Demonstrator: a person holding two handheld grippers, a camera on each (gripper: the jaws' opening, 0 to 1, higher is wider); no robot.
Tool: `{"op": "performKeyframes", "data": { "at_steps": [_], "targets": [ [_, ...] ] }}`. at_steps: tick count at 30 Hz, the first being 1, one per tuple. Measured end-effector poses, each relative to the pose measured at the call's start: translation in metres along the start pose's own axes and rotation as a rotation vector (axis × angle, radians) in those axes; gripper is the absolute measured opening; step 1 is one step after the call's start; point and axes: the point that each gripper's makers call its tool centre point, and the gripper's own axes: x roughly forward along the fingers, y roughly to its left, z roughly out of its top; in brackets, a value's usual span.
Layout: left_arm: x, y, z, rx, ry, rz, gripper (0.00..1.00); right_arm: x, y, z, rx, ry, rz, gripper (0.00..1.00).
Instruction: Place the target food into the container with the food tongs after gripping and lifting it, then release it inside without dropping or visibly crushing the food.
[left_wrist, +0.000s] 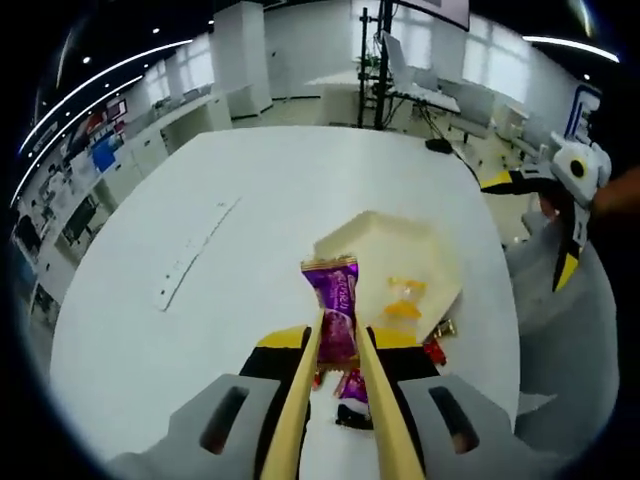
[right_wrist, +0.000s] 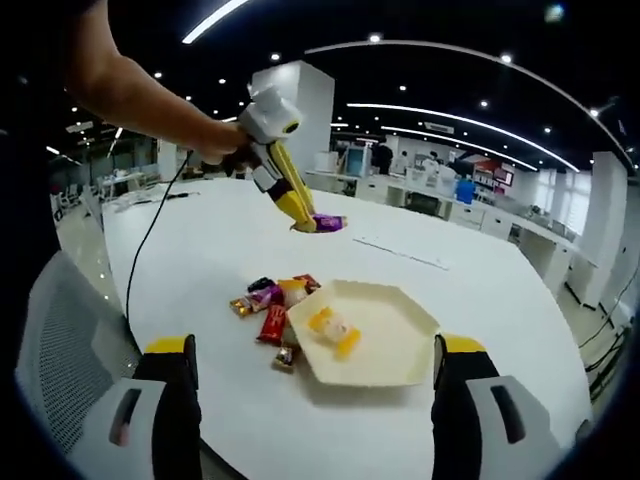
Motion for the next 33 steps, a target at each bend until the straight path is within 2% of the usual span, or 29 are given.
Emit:
{"op": "performKeyframes", "data": {
  "at_steps": [4,11,21,22,24,27,33],
  "targets": [
    [0.016,-0.009,0.016,0.036,0.006,-0.024,0.18,-0.002,-0.006,0.002,0.038,-0.018,-0.016,0.98],
    [0.037,-0.019,0.034,0.072,0.016,-0.047,0.18,-0.002,-0.008,0.001,0.036,-0.012,-0.031,0.99],
    [0.057,-0.029,0.043,0.096,0.024,-0.051,0.19,-0.003,-0.009,0.001,0.036,-0.020,-0.032,0.99],
    [0.059,-0.034,0.042,0.114,0.038,-0.058,0.19,-0.003,-0.009,0.001,0.037,-0.020,-0.032,0.99],
    [0.062,-0.035,0.047,0.157,0.028,-0.039,0.20,-0.002,-0.009,0.002,0.039,-0.022,-0.031,0.99],
    [0.063,-0.040,0.052,0.138,0.016,-0.042,0.21,-0.002,-0.007,0.002,0.045,-0.023,-0.021,0.99],
    [0.055,-0.042,0.046,0.113,-0.005,-0.016,0.22,-0.001,-0.002,0.002,0.047,-0.022,0.000,0.99]
  ]
}}
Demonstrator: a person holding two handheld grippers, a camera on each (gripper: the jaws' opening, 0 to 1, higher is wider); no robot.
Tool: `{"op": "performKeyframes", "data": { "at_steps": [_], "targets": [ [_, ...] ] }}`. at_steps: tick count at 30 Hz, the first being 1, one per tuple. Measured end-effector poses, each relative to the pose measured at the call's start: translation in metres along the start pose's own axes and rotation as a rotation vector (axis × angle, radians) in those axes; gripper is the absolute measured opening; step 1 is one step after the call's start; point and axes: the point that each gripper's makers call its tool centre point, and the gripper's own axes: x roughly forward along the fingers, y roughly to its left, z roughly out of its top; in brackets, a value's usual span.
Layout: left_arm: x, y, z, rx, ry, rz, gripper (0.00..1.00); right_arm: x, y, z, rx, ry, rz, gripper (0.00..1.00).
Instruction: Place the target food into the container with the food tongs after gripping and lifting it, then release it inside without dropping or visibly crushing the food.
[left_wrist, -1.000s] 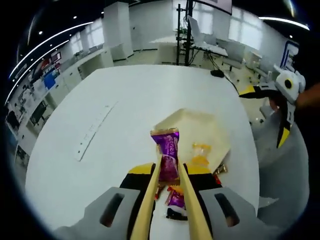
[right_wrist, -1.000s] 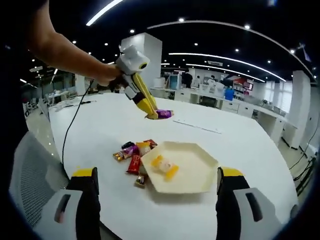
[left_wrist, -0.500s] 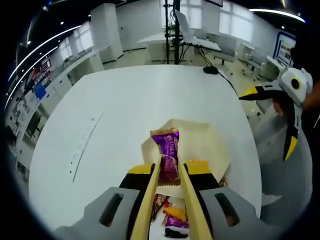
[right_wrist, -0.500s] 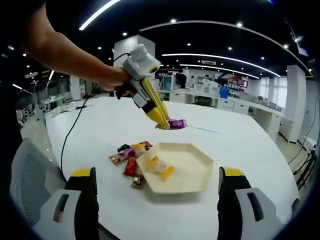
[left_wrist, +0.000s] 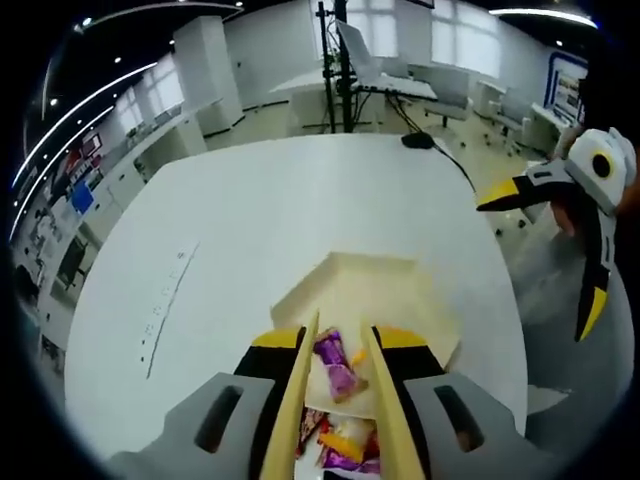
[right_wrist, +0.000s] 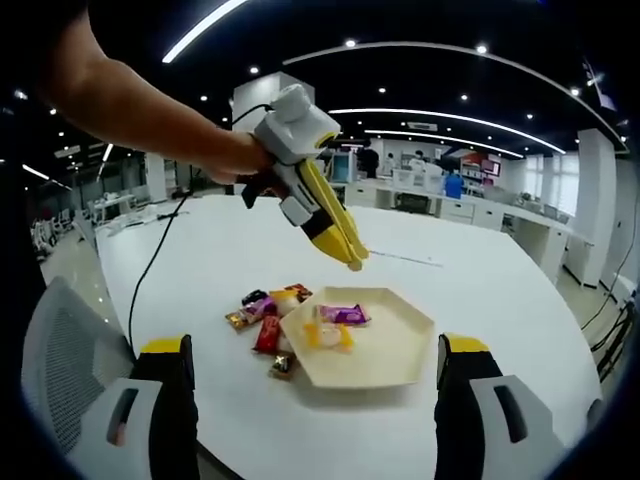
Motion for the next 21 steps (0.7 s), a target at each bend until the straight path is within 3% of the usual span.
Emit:
{"op": "performKeyframes", "data": {
  "at_steps": [9,21],
  "targets": [
    [-0.027,-0.003,-0.007,-0.016,-0.052,0.018,0.23,-0.002,-0.001,0.003,-0.003,-0.016,-0.007,0.99],
    [-0.060,0.002,-0.049,-0.106,-0.078,0.092,0.24,-0.002,-0.002,0.005,0.000,-0.027,-0.016,0.99]
  ]
}}
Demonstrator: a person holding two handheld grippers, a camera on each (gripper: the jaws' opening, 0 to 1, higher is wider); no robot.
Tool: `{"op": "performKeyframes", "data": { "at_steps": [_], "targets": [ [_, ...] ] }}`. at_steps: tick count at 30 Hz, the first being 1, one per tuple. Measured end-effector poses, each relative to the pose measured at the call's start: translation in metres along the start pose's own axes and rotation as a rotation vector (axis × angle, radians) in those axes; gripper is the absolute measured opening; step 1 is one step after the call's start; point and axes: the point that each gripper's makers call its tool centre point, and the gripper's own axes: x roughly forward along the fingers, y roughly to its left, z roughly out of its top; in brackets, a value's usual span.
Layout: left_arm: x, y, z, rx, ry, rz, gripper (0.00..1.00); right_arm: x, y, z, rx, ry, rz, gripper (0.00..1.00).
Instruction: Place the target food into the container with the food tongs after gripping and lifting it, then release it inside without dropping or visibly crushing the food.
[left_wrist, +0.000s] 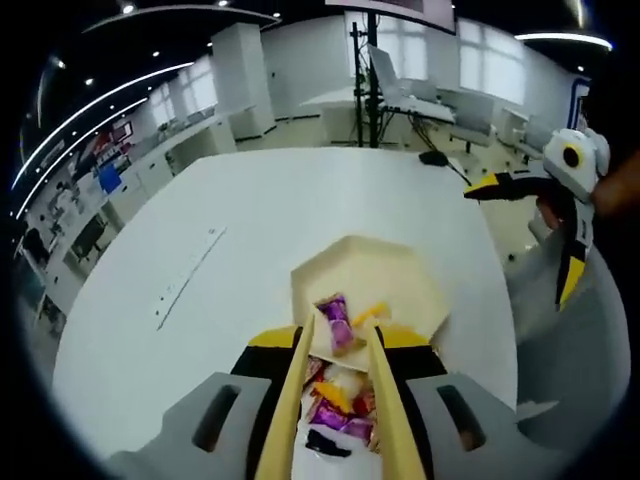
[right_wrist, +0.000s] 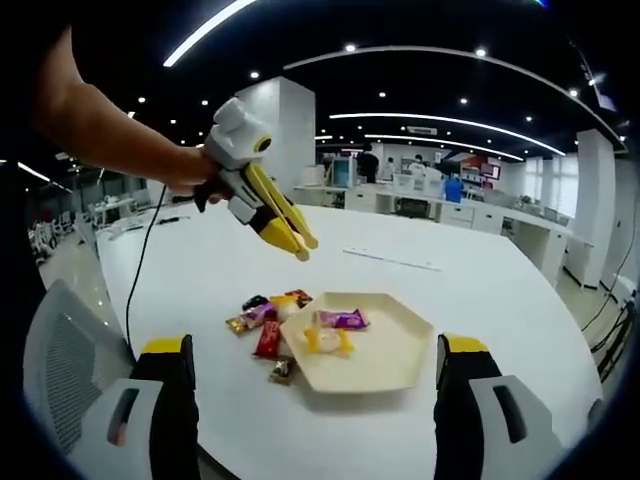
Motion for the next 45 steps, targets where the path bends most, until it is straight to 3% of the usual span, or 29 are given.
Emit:
{"op": "performKeyframes", "data": {
  "at_steps": [11,17,24,36,45],
  "targets": [
    [-0.026,-0.003,-0.023,0.025,-0.024,0.000,0.23,0.001,-0.001,-0.002,-0.018,0.016,-0.007,0.99],
    [-0.041,-0.004,-0.035,-0.011,-0.052,0.009,0.24,0.001,-0.001,-0.003,-0.028,0.025,-0.010,0.99],
    [-0.050,-0.013,-0.056,-0.011,-0.046,0.012,0.24,0.002,-0.001,-0.005,-0.031,0.037,-0.011,0.99],
    [-0.058,-0.030,-0.080,0.004,-0.039,0.026,0.24,0.002,-0.001,-0.006,-0.028,0.040,-0.015,0.99],
    [-0.048,-0.043,-0.099,-0.028,-0.026,0.021,0.24,0.003,-0.001,-0.008,-0.034,0.050,-0.017,0.99]
  ]
}}
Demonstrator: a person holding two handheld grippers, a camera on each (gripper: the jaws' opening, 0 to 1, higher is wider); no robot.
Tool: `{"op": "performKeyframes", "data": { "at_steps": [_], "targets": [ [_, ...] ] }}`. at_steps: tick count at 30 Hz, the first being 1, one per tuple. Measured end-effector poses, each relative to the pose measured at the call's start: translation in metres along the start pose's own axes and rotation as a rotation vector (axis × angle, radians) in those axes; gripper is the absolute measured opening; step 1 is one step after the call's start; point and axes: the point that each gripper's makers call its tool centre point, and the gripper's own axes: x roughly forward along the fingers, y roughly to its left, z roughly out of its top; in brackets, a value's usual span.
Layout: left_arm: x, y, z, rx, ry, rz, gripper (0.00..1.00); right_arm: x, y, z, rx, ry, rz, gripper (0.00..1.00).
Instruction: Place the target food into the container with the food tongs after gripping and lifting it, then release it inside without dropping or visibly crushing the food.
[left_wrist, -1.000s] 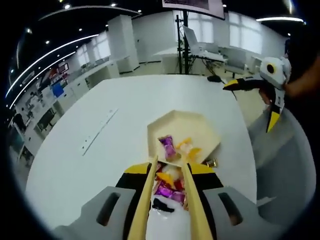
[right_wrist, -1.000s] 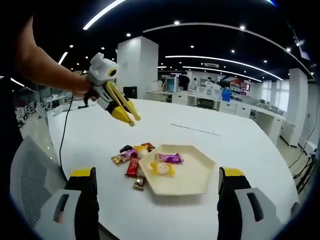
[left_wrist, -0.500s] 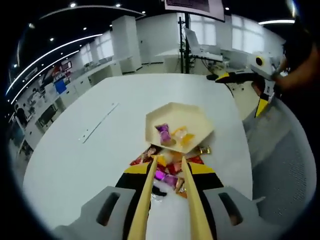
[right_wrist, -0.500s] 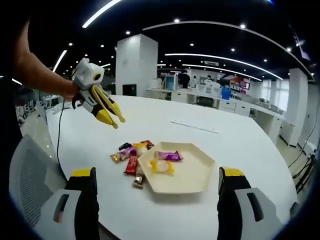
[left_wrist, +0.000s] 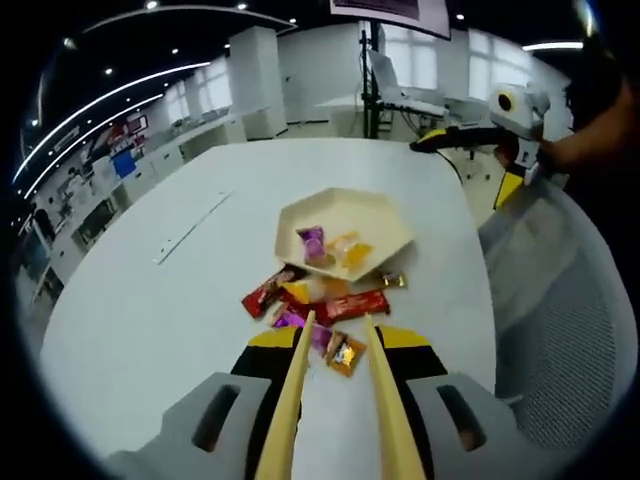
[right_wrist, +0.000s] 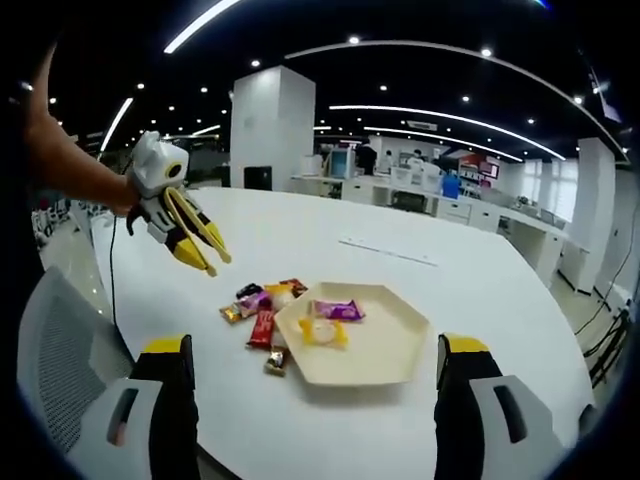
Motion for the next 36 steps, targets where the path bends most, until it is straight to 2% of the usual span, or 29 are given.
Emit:
{"op": "performKeyframes", "data": {
  "at_steps": [14,19,23,28,32,36],
  "targets": [
    [0.028,-0.012,-0.035,0.059,0.091,-0.052,0.24,0.001,0.001,-0.002,-0.013,0.015,-0.005,0.98],
    [0.036,-0.010,-0.040,0.058,0.115,-0.068,0.24,0.001,-0.001,-0.002,-0.005,0.016,-0.010,0.98],
    [0.042,-0.012,-0.048,0.057,0.158,-0.101,0.24,0.001,-0.001,-0.003,-0.005,0.018,-0.009,0.98],
    [0.048,-0.008,-0.049,0.068,0.165,-0.097,0.24,0.001,-0.002,-0.003,0.001,0.017,-0.016,0.98],
    [0.052,-0.012,-0.052,0.094,0.192,-0.128,0.24,0.001,-0.002,-0.003,0.001,0.019,-0.015,0.98],
    [0.050,-0.020,-0.054,0.086,0.207,-0.152,0.24,0.001,-0.003,-0.003,0.002,0.018,-0.018,0.98]
  ]
}}
